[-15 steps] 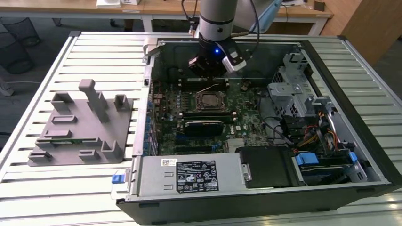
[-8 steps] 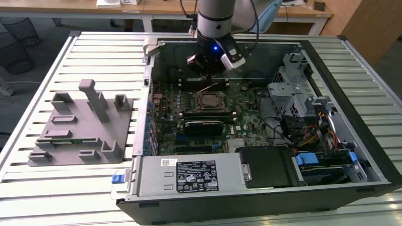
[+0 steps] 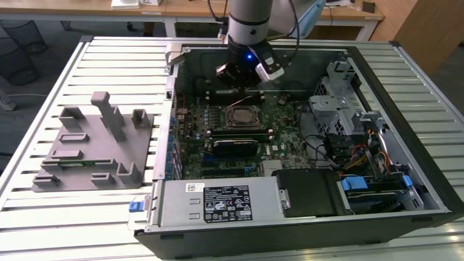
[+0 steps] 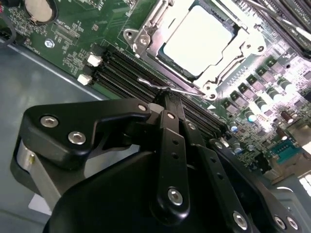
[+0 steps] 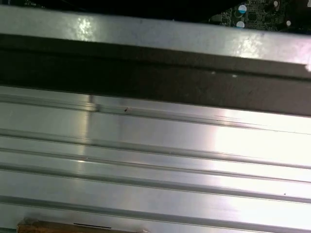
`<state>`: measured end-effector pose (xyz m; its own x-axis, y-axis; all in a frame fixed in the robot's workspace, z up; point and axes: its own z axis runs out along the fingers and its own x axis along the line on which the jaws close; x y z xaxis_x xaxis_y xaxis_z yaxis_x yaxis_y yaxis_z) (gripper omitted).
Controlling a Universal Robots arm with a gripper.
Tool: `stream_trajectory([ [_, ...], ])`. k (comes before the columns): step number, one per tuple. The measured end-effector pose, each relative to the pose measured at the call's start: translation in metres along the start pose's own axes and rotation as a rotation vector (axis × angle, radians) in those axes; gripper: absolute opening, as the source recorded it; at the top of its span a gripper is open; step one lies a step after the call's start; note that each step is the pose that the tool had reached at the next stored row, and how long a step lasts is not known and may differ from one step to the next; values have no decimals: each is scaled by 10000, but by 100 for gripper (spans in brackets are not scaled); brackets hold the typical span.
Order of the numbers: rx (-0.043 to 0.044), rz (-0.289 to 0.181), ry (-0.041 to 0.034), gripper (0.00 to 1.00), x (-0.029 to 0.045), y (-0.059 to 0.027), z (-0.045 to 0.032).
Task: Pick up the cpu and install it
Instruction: 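Install the first cpu locking lever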
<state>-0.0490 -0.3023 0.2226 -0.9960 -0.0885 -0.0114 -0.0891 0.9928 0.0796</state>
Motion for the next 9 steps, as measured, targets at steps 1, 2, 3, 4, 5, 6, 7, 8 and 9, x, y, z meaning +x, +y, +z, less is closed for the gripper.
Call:
stream_trajectory([
  [1,1,-1,1,11,-12,-1,0],
  [2,0,-1,0,11,-24,-2,0],
  [3,0,-1,0,11,-36,-3,0],
  [4,0,-1,1,11,-48,-4,0],
  [5,0,-1,1,11,-61,-6,0],
  [6,-1,0,1,11,-73,-7,0],
  [7,0,0,2,11,-86,-8,0],
  [8,-1,0,1,11,-97,-9,1],
  [9,-1,0,1,11,-107,-10,1],
])
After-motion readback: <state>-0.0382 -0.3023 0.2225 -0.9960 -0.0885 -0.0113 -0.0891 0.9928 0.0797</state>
